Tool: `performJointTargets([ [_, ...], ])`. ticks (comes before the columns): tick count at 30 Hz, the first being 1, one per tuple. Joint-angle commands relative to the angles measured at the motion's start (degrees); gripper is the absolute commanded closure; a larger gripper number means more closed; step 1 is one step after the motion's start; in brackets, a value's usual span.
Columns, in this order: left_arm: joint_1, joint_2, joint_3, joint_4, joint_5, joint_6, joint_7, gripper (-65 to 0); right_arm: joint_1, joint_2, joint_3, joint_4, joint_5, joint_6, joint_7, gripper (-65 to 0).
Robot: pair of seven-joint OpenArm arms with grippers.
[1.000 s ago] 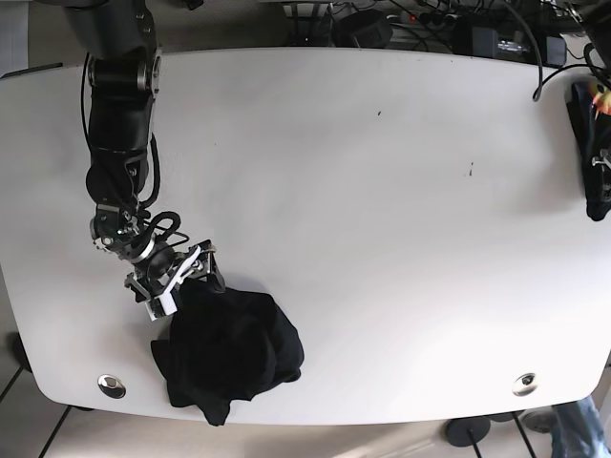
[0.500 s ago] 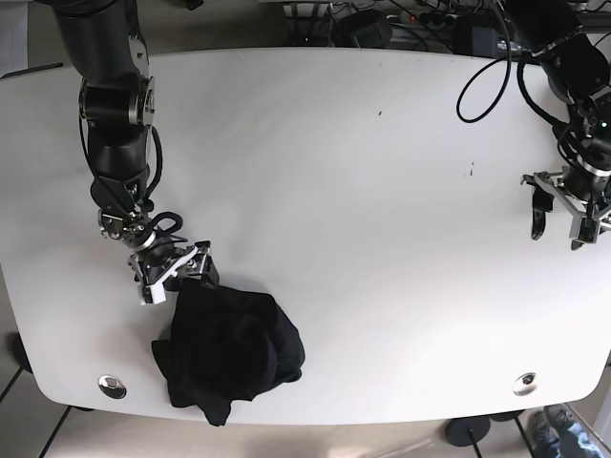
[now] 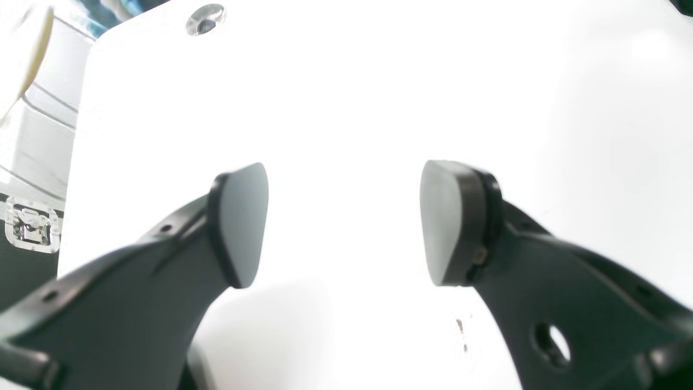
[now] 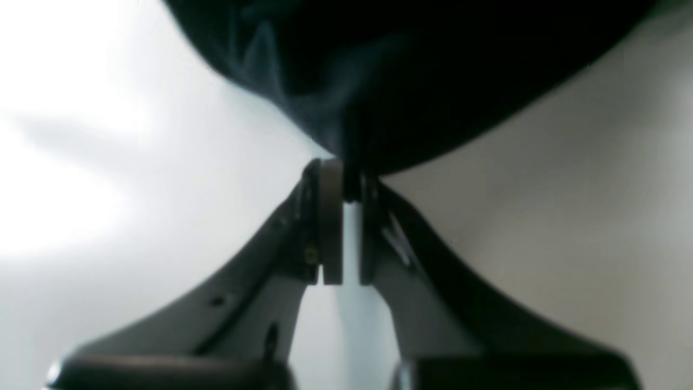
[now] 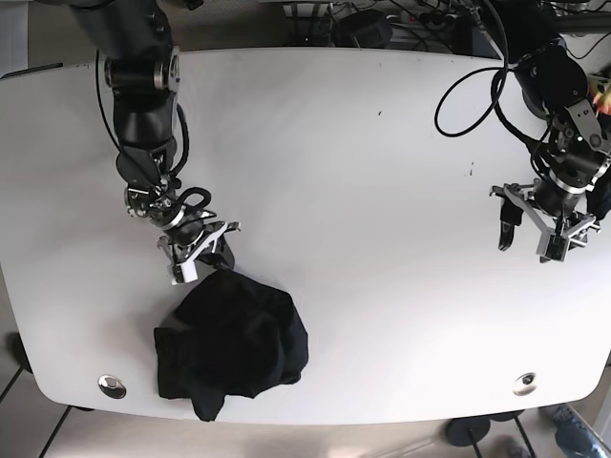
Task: Fold the T-shirt properly
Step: 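Drag the crumpled black shirt with the right gripper across the table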
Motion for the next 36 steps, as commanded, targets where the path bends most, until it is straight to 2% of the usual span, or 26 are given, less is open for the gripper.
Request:
performJointTargets([
  [1, -0.78, -0.75, -0.01, -0.33, -0.80, 0.34, -0.89, -40.3, -4.39, -2.20, -0.11, 10.80, -0.11, 0.80, -3.60, -1.9],
  [3, -0.78, -0.75, 1.66, -0.60, -0.80, 0.34, -0.89, -40.3, -11.95, -4.92, -0.37, 23.72, -0.20, 0.89, -9.05, -1.9],
  [6, -0.69, -0.75, 3.42, -0.77, -0.80, 0.34, -0.89, -40.3, -19.07, -7.47, -6.18, 35.06, -0.20, 0.80, -14.06, -1.9],
  [9, -0.78, -0.75, 4.12, -2.36, -1.07, 0.34, -0.89, -40.3, -25.40, -8.09, -19.19, 45.44, -0.20, 0.09, -18.46, -1.9],
  [13, -0.78, -0.75, 4.04, -2.53, -1.07, 0.34, -0.89, -40.3, -26.80, -9.93, -30.62, 50.10, -0.20, -5.71, -22.59, -2.1],
  [15, -0.78, -0.75, 3.86, -2.53, -1.07, 0.16, -0.89, -40.3, -26.80, -10.81, -35.01, 49.92, 0.15, -8.78, -22.68, -2.2],
  [16, -0.78, -0.75, 3.77, -2.53, -1.07, 0.16, -0.89, -40.3, -26.36, -11.52, -36.15, 49.92, 0.15, -10.28, -22.68, -3.0],
  [17, -0.60, -0.84, 3.77, -2.53, -1.07, 0.08, -0.89, -40.3, -25.84, -12.04, -36.77, 49.92, 0.15, -12.21, -22.77, -6.5],
  [18, -0.34, -0.93, 3.68, -2.53, -1.07, 0.08, -0.89, -40.3, -25.92, -12.31, -36.86, 50.10, 0.24, -13.53, -22.85, -13.6],
  [20, -0.25, -1.01, 3.60, -2.62, -1.07, -0.01, -0.89, -40.3, -26.10, -12.13, -36.86, 52.82, 0.24, -14.85, -22.94, -26.8],
  [23, 0.36, -1.01, 3.51, -2.62, -1.07, -0.01, -0.89, -40.3, -28.47, -11.16, -36.33, 59.59, 0.24, -15.47, -22.94, -46.1],
  [26, 1.33, -1.10, 3.51, -2.62, -1.16, -0.01, -0.89, -40.1, -30.67, -9.05, -35.10, 66.10, 0.24, -15.47, -22.94, -58.2],
  [28, 1.51, -1.10, 3.51, -2.62, -1.16, -0.01, -0.89, -40.0, -33.13, -8.35, -32.55, 68.65, 0.24, -15.47, -22.85, -59.8],
  [31, 3.53, -1.72, 3.51, -2.18, -1.24, -0.14, -0.89, -39.9, -36.91, -8.26, -28.15, 69.44, 1.20, -15.11, -22.59, -56.4],
  [32, 3.88, -1.98, 3.51, -2.18, -1.24, -0.14, -0.89, -39.9, -38.06, -8.26, -26.48, 69.44, 2.96, -15.03, -22.59, -54.9],
  [34, 4.67, -1.80, 3.51, -2.27, -1.16, -0.14, -0.89, -39.7, -40.78, -8.09, -20.59, 69.44, 9.91, -14.94, -22.59, -51.0],
  [36, 7.13, -1.89, 3.51, -2.18, -1.16, -0.14, -0.89, -39.7, -42.98, -6.59, -14.97, 69.44, 17.64, -14.94, -22.59, -49.0],
])
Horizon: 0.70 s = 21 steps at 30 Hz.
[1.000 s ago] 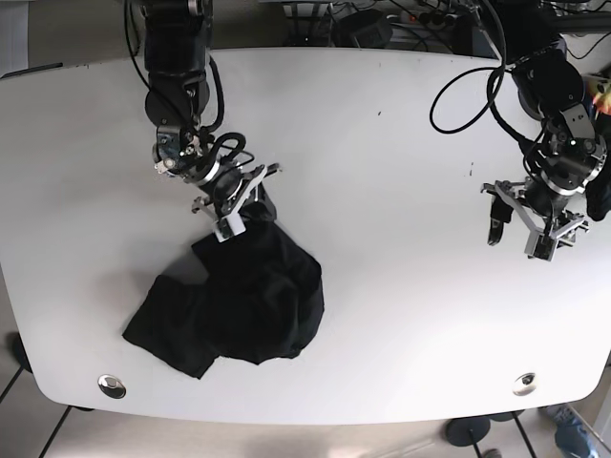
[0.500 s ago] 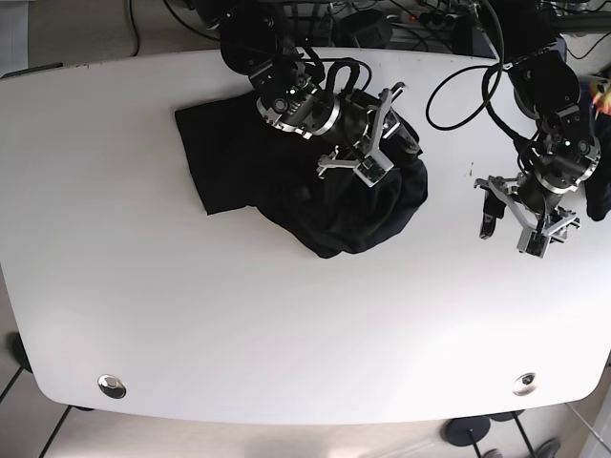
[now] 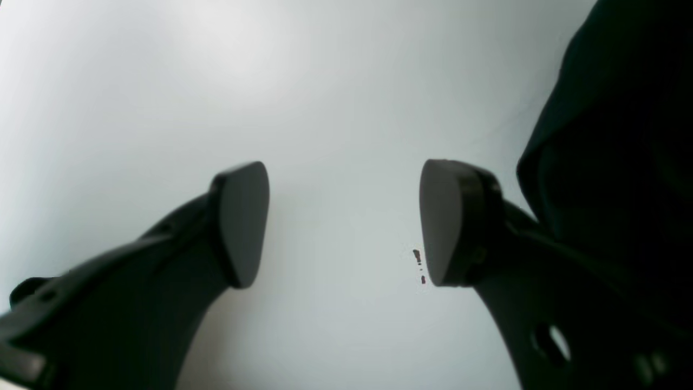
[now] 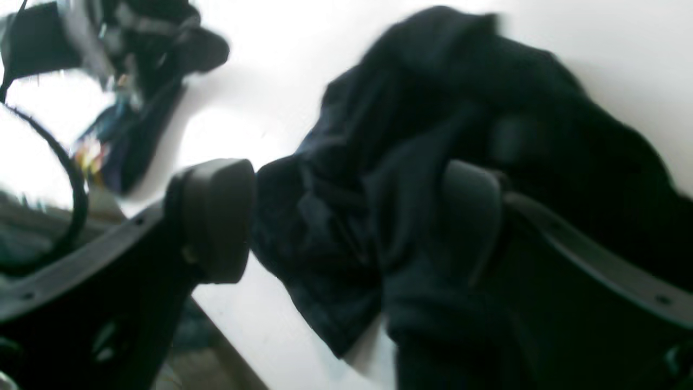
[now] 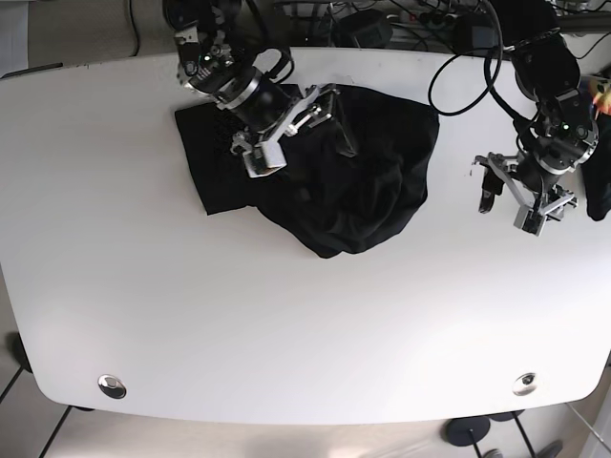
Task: Fold the T-shirt properly
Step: 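Drag the crumpled black shirt with the right gripper across the table, then grasp the black shirt's edge with both grippers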
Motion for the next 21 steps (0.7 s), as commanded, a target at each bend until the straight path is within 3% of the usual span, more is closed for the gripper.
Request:
performJointTargets([
  [1, 1.96, -0.69, -0.21, 1.14, -0.63, -0.06, -0.62, -39.7, -0.86, 2.64, 3.36, 1.33, 8.08, 0.56, 1.21, -49.0],
  [4, 4.69, -0.51, -0.21, 1.14, -0.72, -0.06, -0.71, -39.7, -1.13, 6.69, 6.88, 1.24, 15.55, 0.12, 1.21, -49.0],
  [6, 6.44, -0.43, -0.21, 1.23, -0.72, -0.06, -0.71, -39.6, -2.09, 8.36, 9.52, 0.63, 17.66, 0.12, 1.12, -49.0],
  [11, 9.08, 0.19, -0.21, 2.64, -5.29, -0.06, -0.71, -39.6, -2.53, 8.27, 9.78, -4.12, 17.66, 0.38, 0.86, -49.0],
  [18, 10.58, 0.45, 0.14, 5.19, -6.35, -0.06, -0.71, -39.6, -0.42, 8.18, 1.25, -8.78, 16.95, 0.12, 1.12, -48.2],
  [19, 10.58, 0.80, 0.14, 5.27, -6.35, -0.06, -0.71, -39.6, -0.25, 8.18, 1.16, -9.22, 16.60, 0.12, 1.12, -45.5],
  [21, 10.84, 1.51, 0.06, 5.27, -6.35, -0.06, -0.62, -39.6, 0.19, 8.09, 1.25, -9.83, 16.08, 0.12, 1.21, -31.1],
])
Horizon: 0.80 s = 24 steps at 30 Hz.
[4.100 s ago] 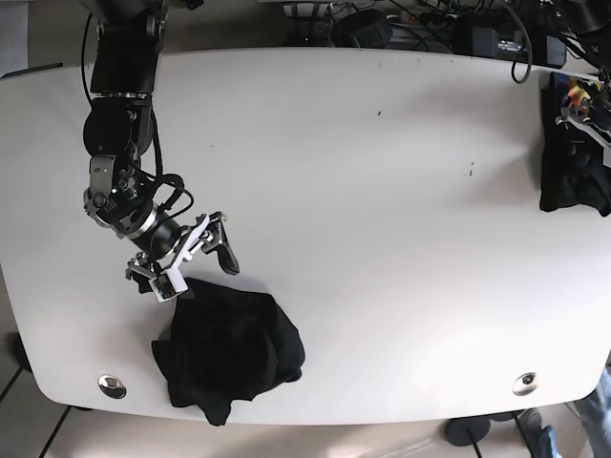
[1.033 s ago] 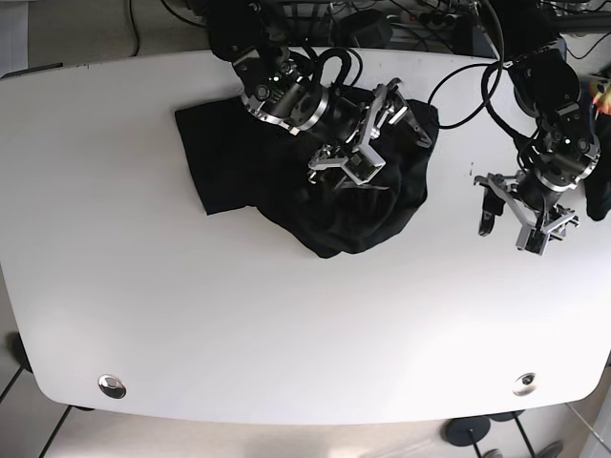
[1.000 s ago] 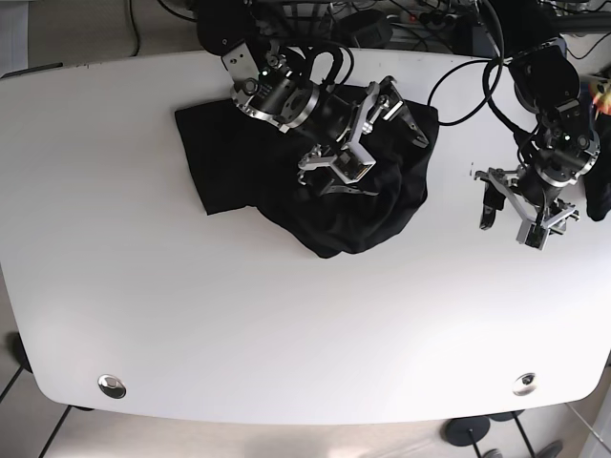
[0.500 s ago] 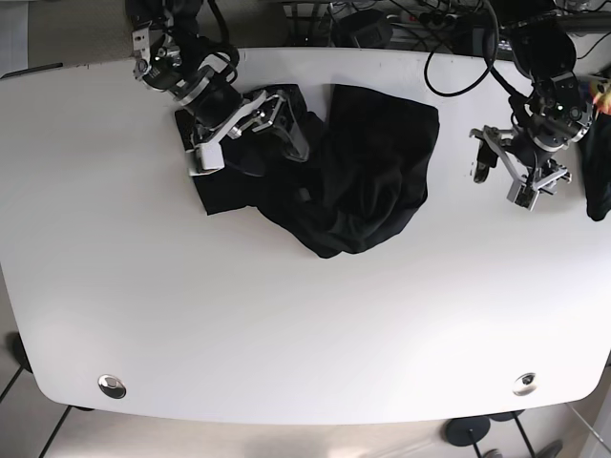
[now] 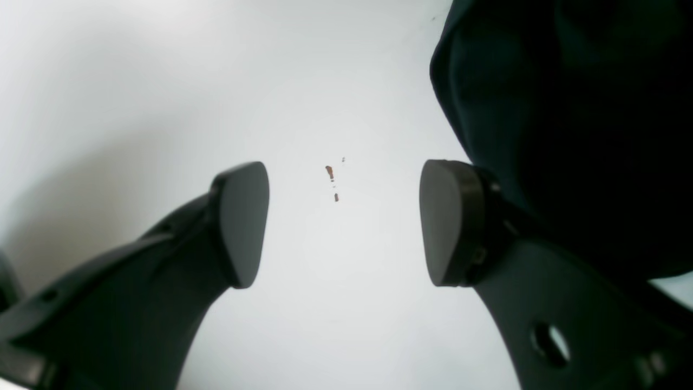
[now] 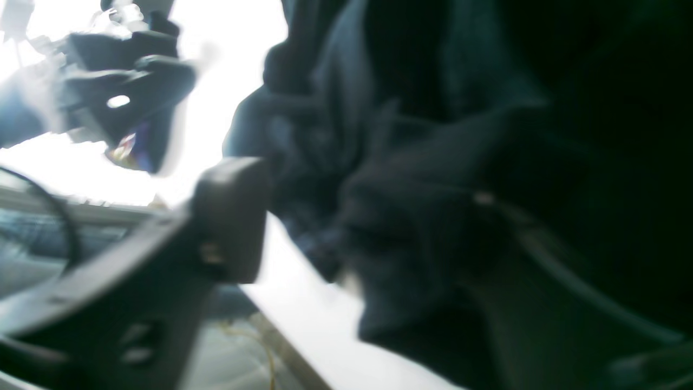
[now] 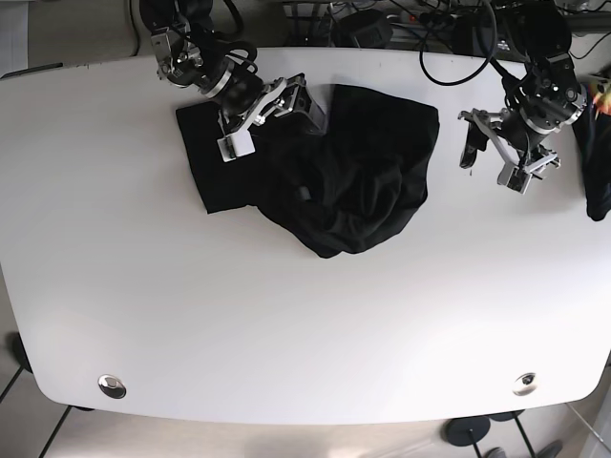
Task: Fold the T-shirt properly
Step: 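Grasp the black shirt's edge with both grippers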
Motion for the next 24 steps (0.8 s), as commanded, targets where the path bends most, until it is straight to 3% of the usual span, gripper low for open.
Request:
performJointTargets([
  [1, 1.29, -0.48, -0.01, 1.21, -0.99, -0.06, -1.06, -39.6, 1.36, 0.20, -0.10, 0.57, 0.75, 0.71, 1.01, -23.6],
  [2, 2.17, -0.48, 0.61, 1.21, -1.08, -0.06, -1.06, -39.6, 1.71, 0.47, -0.10, 0.57, 0.75, 0.71, 0.93, -16.0],
  [3, 3.14, -0.39, 2.89, 1.21, -1.08, -0.06, -1.06, -39.6, 1.97, 0.55, -0.10, 0.57, 0.75, 0.71, 0.93, -4.3],
  [4, 4.11, -0.39, 4.39, 1.12, -1.08, -0.06, -1.06, -39.6, 2.06, 0.64, -0.10, 0.57, 0.75, 0.71, 0.93, -1.1],
  [11, 7.98, 2.33, 11.16, 0.77, -1.08, -0.06, -1.06, -39.6, 3.82, 1.78, -0.10, 0.66, 0.75, 0.71, 0.93, -2.1],
  [24, 5.60, 2.42, 23.82, -1.17, -0.64, -0.06, -1.24, -39.7, 3.90, 1.78, -0.90, 0.92, 0.75, 1.15, 0.66, -2.1],
])
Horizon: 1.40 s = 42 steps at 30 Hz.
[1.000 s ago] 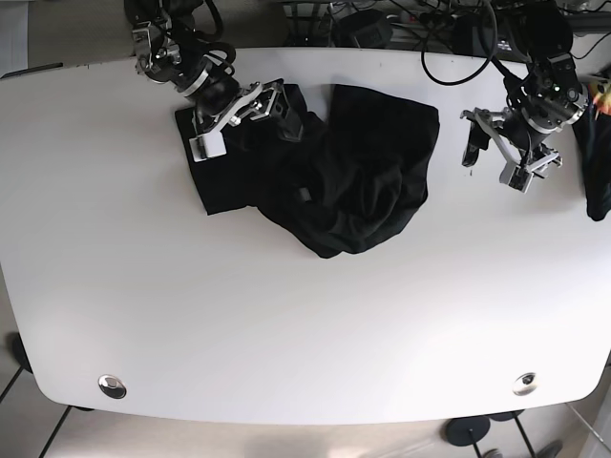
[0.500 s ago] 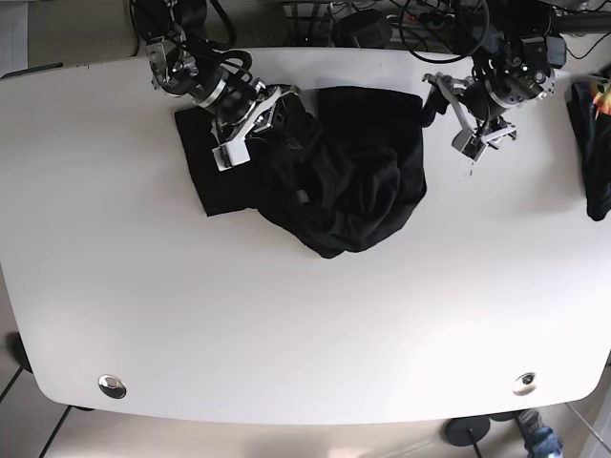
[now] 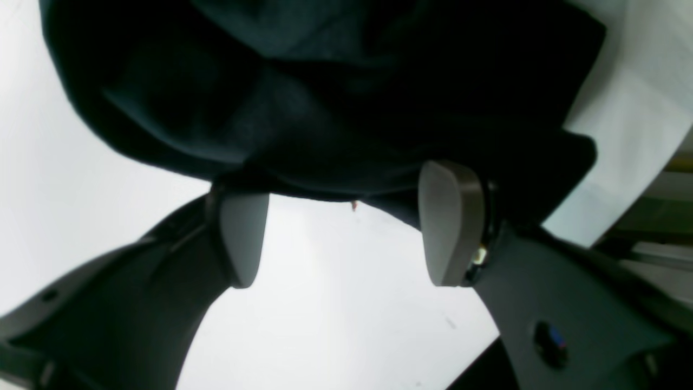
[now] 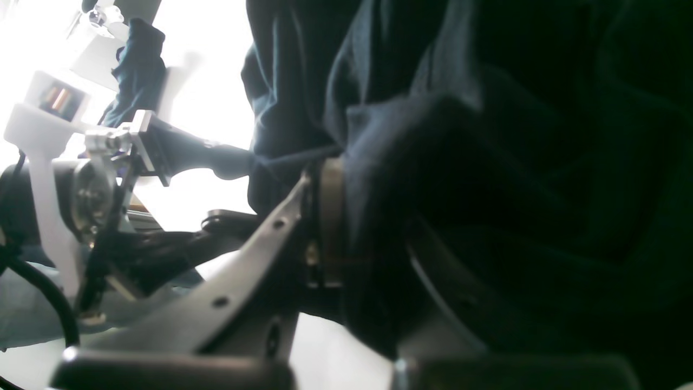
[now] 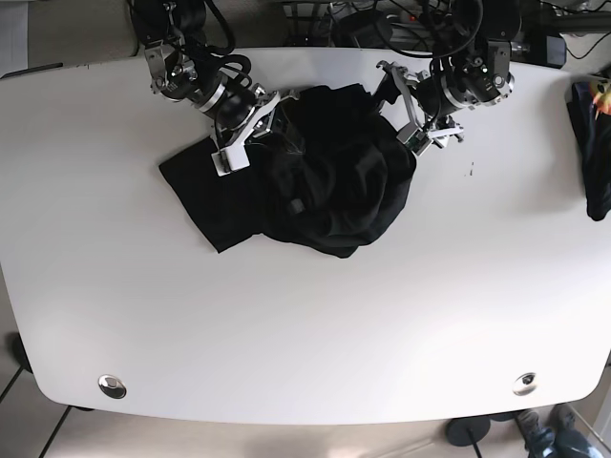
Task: Fold the T-shirt properly
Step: 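Grasp the black shirt's edge with both grippers, then lift the black shirt with both grippers and shake it out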
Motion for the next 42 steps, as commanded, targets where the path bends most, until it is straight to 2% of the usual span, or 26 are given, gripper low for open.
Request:
performJointTargets([
  [1, -1.25, -0.18, 1.13, -1.50, -0.86, -0.12, -0.73, -39.6, 0.23, 0.08, -1.34, 1.34, 0.89, 0.93, 0.90, -2.1],
  [3, -3.71, -0.18, 1.39, -5.10, -0.86, -0.12, -0.73, -34.9, 0.23, 0.17, -2.30, 1.42, 0.80, 0.93, 0.99, -2.1],
  [7, -7.66, -0.18, 1.39, -13.02, -0.86, -0.12, -0.65, -8.3, 0.32, 0.17, -2.39, 2.65, 0.80, 0.93, 0.99, -2.1],
  [9, -8.28, -0.62, 0.78, -14.86, -0.86, -0.12, -0.65, -3.6, 0.32, 0.17, -2.13, 2.83, 0.80, 0.84, 0.99, -2.1],
  [10, -8.28, -0.80, -0.54, -14.69, -0.86, -0.12, -0.65, -2.9, 0.76, 0.26, -2.04, 2.83, 0.80, 0.75, 0.99, -2.1],
  [13, -8.45, -1.85, -5.99, -12.49, -0.95, -0.12, -0.65, -0.3, 1.99, 3.07, -1.95, 5.03, 0.80, 0.49, 1.08, -2.1],
  [18, -11.97, -2.12, -14.69, -4.23, -0.86, -0.12, -0.38, 0.0, 6.47, 3.95, 0.51, 7.23, 0.80, 0.40, 0.90, -2.1],
  [22, -17.33, -3.96, -15.84, -0.80, -0.77, -0.12, -0.38, 0.0, 12.54, 7.55, 0.86, 7.14, 0.80, 0.31, 0.82, -2.1],
  [24, -20.06, -6.33, -15.66, -0.09, 0.46, -0.12, -0.21, 0.0, 15.62, 7.99, 0.86, 6.96, 0.80, -0.92, 0.82, -2.1],
  [26, -24.10, -6.86, -15.84, -0.18, 2.31, -0.12, 1.82, 0.0, 18.96, 9.75, 1.30, 6.79, 0.80, -2.67, 0.82, -2.1],
  [29, -31.22, -7.13, -15.92, -0.09, 4.42, -0.12, 6.74, 0.0, 24.32, 12.83, 1.56, 4.24, 1.24, -3.03, 0.82, -2.1],
  [30, -35.18, -7.21, -16.01, -0.53, 5.65, -0.12, 7.71, 0.0, 27.57, 14.41, 1.56, 2.65, 1.24, -3.03, 0.82, -2.1],
  [36, -49.33, -7.92, -12.76, -5.37, 9.95, -0.12, 7.79, 0.0, 43.31, 17.49, 1.65, -6.49, 1.32, -2.50, -1.82, -2.1],
  [40, -62.34, -8.01, -12.23, -14.77, 13.47, -0.12, 7.79, 0.0, 57.20, 17.57, 5.52, -14.93, 1.15, -2.32, -2.00, -2.1],
  [42, -68.41, -9.32, -12.32, -18.47, 14.35, -0.12, 7.79, 0.0, 65.29, 19.77, 6.93, -18.27, 1.24, 0.75, -5.25, -2.1],
])
